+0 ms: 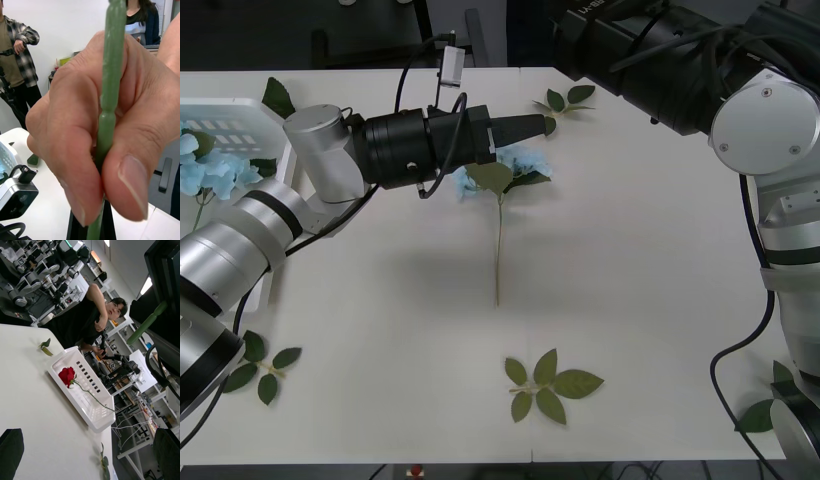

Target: Place the red flowers into the right box and the blue flowers into the left box. If a person shows an open palm, hand one flower to the person first, then continue sorting.

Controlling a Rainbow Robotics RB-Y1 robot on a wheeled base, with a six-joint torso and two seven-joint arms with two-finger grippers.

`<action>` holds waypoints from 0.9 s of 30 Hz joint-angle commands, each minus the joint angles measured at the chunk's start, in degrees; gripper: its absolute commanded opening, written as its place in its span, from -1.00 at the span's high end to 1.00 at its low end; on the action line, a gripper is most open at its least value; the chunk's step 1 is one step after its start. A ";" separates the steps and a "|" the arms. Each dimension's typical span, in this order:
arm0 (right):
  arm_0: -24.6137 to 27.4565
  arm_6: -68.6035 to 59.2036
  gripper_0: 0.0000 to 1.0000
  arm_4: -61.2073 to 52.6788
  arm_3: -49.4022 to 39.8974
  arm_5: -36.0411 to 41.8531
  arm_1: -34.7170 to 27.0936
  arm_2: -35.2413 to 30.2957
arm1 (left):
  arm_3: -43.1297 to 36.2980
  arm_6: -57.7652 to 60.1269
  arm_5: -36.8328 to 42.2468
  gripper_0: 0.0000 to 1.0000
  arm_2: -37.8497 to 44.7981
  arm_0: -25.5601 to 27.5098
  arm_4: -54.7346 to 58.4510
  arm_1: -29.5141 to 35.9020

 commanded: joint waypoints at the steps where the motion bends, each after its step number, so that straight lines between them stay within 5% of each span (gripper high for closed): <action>1: -1.44 -1.70 1.00 -0.72 -1.20 -0.33 0.09 -0.08 | -1.15 -1.21 0.40 -1.00 -0.24 0.40 0.88 0.41; 6: -1.44 -1.70 0.97 -0.72 -1.20 -0.33 0.00 -0.17 | -1.15 -1.21 0.40 -1.00 -0.16 0.40 0.88 0.41; 8: -1.35 -1.70 0.60 -0.81 -1.20 -0.33 0.09 -0.25 | -1.15 -1.21 0.40 -1.00 -0.24 0.40 0.88 0.41; 10: -1.35 -1.61 -0.01 -1.34 -1.20 -0.33 0.09 -0.43 | -1.15 -1.21 0.32 -1.00 -0.24 0.40 0.88 0.41; 13: -1.26 -1.61 -0.52 -2.22 -1.20 -0.24 -0.17 -0.43 | -1.15 -1.21 0.40 -1.00 -0.24 0.40 0.97 0.50; 18: -0.91 -1.00 -0.69 -4.68 -2.00 3.28 -0.61 -1.92 | -1.15 -1.21 0.67 -1.00 -0.16 0.40 0.88 0.50; 27: 4.19 -0.65 -0.69 -16.10 -6.13 16.81 -5.80 -9.04 | -1.15 -1.21 0.84 -1.00 -0.24 0.48 0.97 0.41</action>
